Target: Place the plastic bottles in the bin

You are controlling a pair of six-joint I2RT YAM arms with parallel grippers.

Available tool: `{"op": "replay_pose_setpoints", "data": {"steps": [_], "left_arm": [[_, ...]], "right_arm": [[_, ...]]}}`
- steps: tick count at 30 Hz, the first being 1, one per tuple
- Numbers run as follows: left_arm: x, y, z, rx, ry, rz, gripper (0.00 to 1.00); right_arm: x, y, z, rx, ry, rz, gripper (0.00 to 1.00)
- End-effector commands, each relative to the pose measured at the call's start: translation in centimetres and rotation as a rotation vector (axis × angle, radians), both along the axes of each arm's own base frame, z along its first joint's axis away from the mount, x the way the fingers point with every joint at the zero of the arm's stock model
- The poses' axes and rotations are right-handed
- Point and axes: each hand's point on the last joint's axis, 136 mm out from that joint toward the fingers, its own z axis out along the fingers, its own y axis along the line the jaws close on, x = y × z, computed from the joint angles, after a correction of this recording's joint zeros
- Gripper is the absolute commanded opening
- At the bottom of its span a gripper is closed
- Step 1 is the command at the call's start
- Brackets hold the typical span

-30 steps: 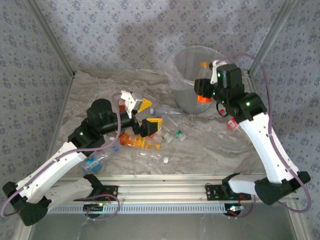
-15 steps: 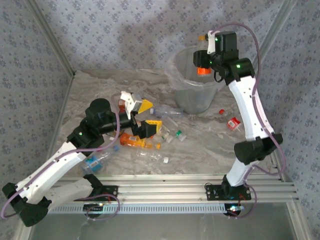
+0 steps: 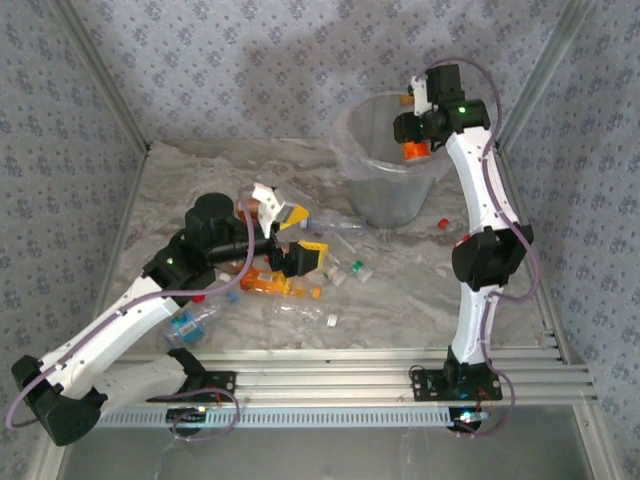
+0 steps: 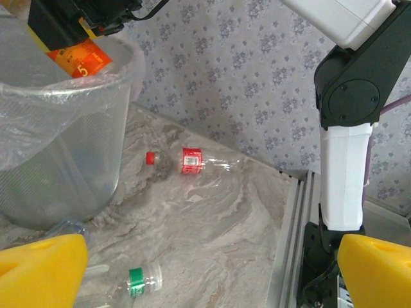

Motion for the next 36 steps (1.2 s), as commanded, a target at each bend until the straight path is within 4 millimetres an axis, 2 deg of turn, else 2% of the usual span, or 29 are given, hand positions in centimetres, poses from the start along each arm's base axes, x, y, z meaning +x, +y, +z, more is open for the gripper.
{"op": "replay_pose_setpoints", "data": {"steps": [1,8,18,24,28,36], "left_arm": [[0.1,0.3,2.0,-0.023,-0.052,0.007,1.00],[0.2,0.4,1.8,-0.003,-0.058,0.013,1.00],[0.2,0.6,2.0,-0.003,-0.066,0.021,1.00],[0.2,0.6,1.9,-0.001,-0.063,0.022,1.00],[0.3,0.5,1.7,0.004,-0.058,0.023,1.00],[0.3,0.5,1.7,0.006,-0.061,0.023,1.00]], "right_arm": [[-0.2,0.0,-2.6,-0.039,0.075,0.026,0.51],[0.1,-0.8,-6.8,-0.085,0.184,-0.013,0.51],[0.2,-2.6,-10.5,-0.176,0.276,-0.064,0.51],[0.3,-3.8,-11.7,-0.223,0.311,-0.103,0.54],[0.3,-4.1,-12.3,-0.254,0.320,-0.109,0.62],[0.6,-3.8,-10.9,-0.260,0.282,-0.118,0.76]]}}
